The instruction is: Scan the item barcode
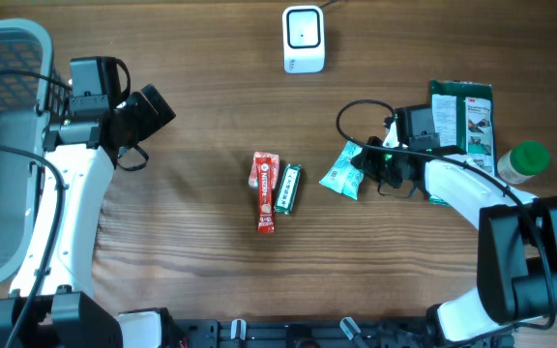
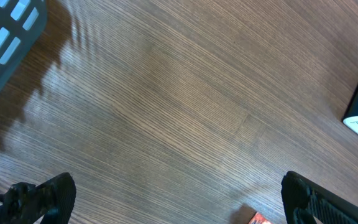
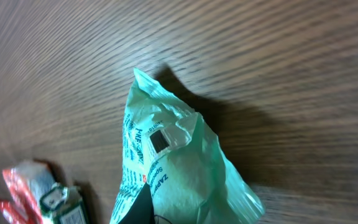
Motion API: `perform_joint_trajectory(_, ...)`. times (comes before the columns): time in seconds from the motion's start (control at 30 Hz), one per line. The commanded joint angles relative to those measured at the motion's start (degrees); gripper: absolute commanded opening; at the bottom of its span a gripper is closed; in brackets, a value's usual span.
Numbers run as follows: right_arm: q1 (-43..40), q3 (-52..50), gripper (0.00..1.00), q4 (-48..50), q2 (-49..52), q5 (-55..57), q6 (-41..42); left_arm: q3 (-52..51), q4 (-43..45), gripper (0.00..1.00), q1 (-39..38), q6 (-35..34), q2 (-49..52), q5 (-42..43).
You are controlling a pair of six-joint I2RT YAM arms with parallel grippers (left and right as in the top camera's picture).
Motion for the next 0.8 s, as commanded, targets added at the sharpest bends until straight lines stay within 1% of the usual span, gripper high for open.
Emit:
perform_joint_trajectory(0.0, -1.31, -1.44, 0.04, -0.13, -2.12, -9.68, -9.53, 0.48, -0.04, 1.00, 0.22, 0.07, -0.52, -0.59)
perform_joint_trajectory(0.1, -3.41, -1.44, 0.04, -0.37, -7.89, -23.32, -19.04, 0.48, -0.04, 1.00, 0.22, 0.07, -0.52, -0.59)
perform_joint_trajectory(0.13, -4.11, -1.44, 0.04, -0.55, -10.29, -30.34, -22.03, 0.48, -0.04, 1.00, 0.22, 0.09, -0.52, -0.59)
perform_joint_trajectory(0.23, -4.79, -1.44, 0.04, -0.31, -15.17, -43.80, -24.83, 0.48, -0.04, 1.00, 0.22, 0.07, -0.52, -0.59)
perform_joint_trajectory(0.33, -4.72, -1.44, 0.04, -0.70, -20.11, -52.78, -27.34, 0.48, -0.04, 1.00, 0.22, 0.09, -0.52, -0.59)
perform_joint_trajectory(0.47, -4.72, -1.44, 0.04, -0.74, -21.77, -52.96, -27.26, 0.48, -0.04, 1.00, 0.22, 0.07, -0.52, -0.59)
perform_joint_trajectory(0.6, -4.72, -1.44, 0.04, -0.85, -21.77, -50.64, -27.21, 0.48, -0.04, 1.00, 0.22, 0.07, -0.52, -0.59)
perform_joint_trajectory(0.77, -4.72, -1.44, 0.04, -0.90, -21.77, -50.38, -27.21, 0.48, -0.04, 1.00, 0.22, 0.09, -0.52, -0.59)
